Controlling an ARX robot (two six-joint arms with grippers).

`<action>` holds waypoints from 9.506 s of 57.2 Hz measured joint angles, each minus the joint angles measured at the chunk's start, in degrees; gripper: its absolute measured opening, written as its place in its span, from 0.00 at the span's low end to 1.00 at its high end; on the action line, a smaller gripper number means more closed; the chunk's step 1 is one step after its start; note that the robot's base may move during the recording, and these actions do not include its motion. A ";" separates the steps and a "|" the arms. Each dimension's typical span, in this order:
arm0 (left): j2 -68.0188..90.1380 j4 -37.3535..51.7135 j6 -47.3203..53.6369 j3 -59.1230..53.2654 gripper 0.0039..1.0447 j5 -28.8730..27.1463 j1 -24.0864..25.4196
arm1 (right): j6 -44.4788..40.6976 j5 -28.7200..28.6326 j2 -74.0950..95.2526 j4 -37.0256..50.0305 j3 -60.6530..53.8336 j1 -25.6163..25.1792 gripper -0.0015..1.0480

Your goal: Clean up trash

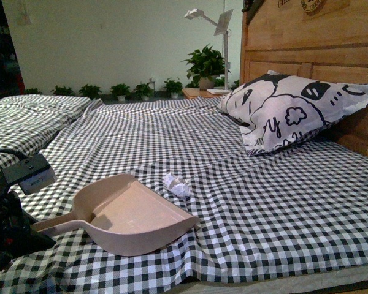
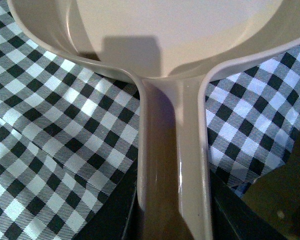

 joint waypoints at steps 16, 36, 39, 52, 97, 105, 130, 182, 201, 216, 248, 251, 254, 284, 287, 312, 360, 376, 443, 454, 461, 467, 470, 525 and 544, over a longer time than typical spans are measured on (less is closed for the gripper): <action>0.00 0.00 0.11 0.00 0.27 -0.11 0.00 | 1.03 -13.73 17.31 -8.31 10.25 4.20 0.19; 0.02 0.00 0.13 0.02 0.27 -0.11 0.00 | -1.86 -10.01 41.05 0.04 20.74 4.39 0.19; 0.02 0.00 0.13 0.02 0.27 -0.11 0.00 | -2.14 -10.75 42.45 0.07 21.49 3.37 0.19; 0.02 0.00 0.15 0.02 0.27 -0.13 0.00 | -3.93 -18.05 49.64 -0.04 25.09 1.27 0.19; 0.02 0.00 0.15 0.02 0.27 -0.13 0.00 | -10.67 -13.25 78.09 6.73 36.83 -1.84 0.19; 0.02 0.00 0.15 0.02 0.27 -0.11 0.00 | -10.82 -12.17 81.64 8.00 37.59 -2.10 0.19; 0.02 0.00 0.15 0.02 0.27 -0.13 0.00 | -11.08 -9.11 89.31 9.70 41.35 1.40 0.19; 0.02 0.00 0.15 0.02 0.27 -0.13 0.00 | -15.54 -1.36 94.16 9.03 49.55 3.19 0.19; 0.02 0.00 0.17 0.02 0.27 -0.13 0.00 | -17.40 2.71 99.82 6.23 51.32 3.15 0.19; 0.02 0.00 0.17 0.02 0.27 -0.13 0.00 | -13.90 -1.51 99.82 -1.33 54.77 4.85 0.19; 0.02 0.00 0.20 0.02 0.27 -0.13 0.00 | -12.31 -15.34 91.51 -7.56 52.24 7.26 0.19; 0.02 0.00 0.20 0.02 0.27 -0.13 0.00 | -12.31 -16.31 90.51 -7.76 51.56 7.30 0.19; 0.02 0.00 0.20 0.02 0.27 -0.13 0.00 | -12.31 -17.59 89.48 -7.91 50.97 7.30 0.19; 0.02 0.00 0.20 0.02 0.27 -0.13 0.00 | -14.56 -16.55 82.97 -5.88 49.05 4.22 0.19; 0.02 0.00 0.20 0.02 0.27 -0.13 0.00 | -15.50 -15.23 83.43 -4.72 49.05 4.26 0.19; 0.02 0.00 0.20 0.02 0.27 -0.13 0.00 | -18.93 -4.31 95.21 1.75 52.96 6.08 0.19; 0.02 0.00 0.20 0.02 0.27 -0.13 0.00 | -22.77 -2.19 100.67 -2.64 59.10 5.77 0.19; 0.02 0.00 0.70 0.02 0.27 -0.17 0.00 | -17.92 -8.24 100.41 -10.75 59.93 7.82 0.19; 0.02 0.00 1.18 0.09 0.27 -0.15 0.11 | -17.22 -23.91 74.95 0.44 43.43 -4.50 0.19; 0.02 0.00 1.18 0.09 0.27 -0.15 0.11 | -15.04 -22.77 73.07 3.82 42.23 -12.79 0.19; 0.02 0.00 1.18 0.09 0.27 -0.15 0.11 | -14.16 -24.92 70.07 3.96 40.61 -17.99 0.19; 0.02 0.00 1.18 0.09 0.27 -0.15 0.11 | -14.12 -28.57 65.61 3.85 37.68 -21.75 0.19; 0.02 0.00 1.18 0.09 0.27 -0.15 0.11 | -14.05 -29.97 63.63 3.74 36.44 -22.86 0.19; 0.02 0.00 1.18 0.09 0.27 -0.17 0.11 | -5.57 -64.61 18.40 -8.37 11.26 -51.06 0.18; 0.35 31.58 -18.58 -10.27 0.27 -19.08 -1.77 | -5.51 -66.27 18.34 -9.33 11.17 -51.39 0.18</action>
